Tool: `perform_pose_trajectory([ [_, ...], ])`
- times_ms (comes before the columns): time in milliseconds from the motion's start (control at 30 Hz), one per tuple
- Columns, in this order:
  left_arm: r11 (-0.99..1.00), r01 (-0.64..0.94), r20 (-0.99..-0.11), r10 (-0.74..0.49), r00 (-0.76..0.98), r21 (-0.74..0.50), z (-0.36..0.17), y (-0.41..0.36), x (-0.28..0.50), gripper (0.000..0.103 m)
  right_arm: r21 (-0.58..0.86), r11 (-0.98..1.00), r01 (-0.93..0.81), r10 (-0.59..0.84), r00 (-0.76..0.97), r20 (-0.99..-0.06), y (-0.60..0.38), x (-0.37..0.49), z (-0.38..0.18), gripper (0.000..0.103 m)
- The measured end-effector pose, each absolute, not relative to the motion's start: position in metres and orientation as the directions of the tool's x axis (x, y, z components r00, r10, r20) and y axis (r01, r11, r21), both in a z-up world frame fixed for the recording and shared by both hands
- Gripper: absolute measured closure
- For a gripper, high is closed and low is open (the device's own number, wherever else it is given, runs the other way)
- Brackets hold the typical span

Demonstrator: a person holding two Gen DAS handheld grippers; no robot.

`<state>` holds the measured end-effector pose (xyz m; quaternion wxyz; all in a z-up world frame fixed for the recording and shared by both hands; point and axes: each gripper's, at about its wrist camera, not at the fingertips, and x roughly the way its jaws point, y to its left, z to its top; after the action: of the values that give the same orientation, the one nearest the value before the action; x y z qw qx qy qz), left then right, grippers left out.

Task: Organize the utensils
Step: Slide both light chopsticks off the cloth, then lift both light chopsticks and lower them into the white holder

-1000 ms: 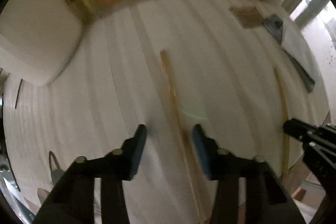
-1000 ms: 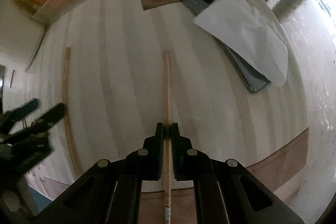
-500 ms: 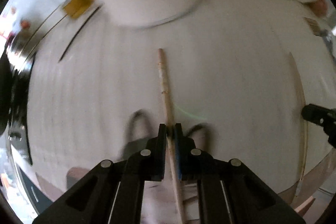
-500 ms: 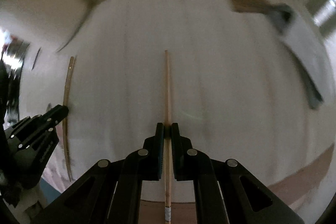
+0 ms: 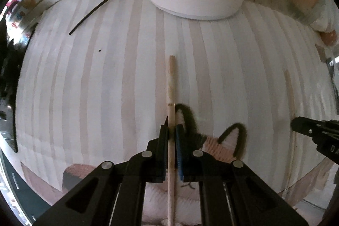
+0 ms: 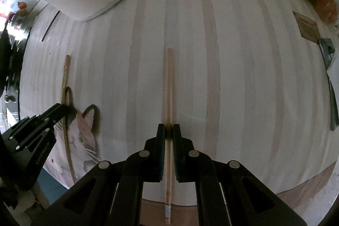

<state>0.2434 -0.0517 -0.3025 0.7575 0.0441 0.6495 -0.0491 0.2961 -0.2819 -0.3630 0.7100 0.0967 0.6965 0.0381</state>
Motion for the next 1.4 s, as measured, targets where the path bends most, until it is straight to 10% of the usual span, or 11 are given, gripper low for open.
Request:
perform_pose_trajectory([
  [1400, 0.986, 0.168, -0.987, -0.028, 0.159, -0.001, -0.312, -0.056, 0.271, 0.095, 0.073, 0.995, 0.063, 0.072, 0.016, -0.997, -0.222, 0.332, -0.363, 0.095],
])
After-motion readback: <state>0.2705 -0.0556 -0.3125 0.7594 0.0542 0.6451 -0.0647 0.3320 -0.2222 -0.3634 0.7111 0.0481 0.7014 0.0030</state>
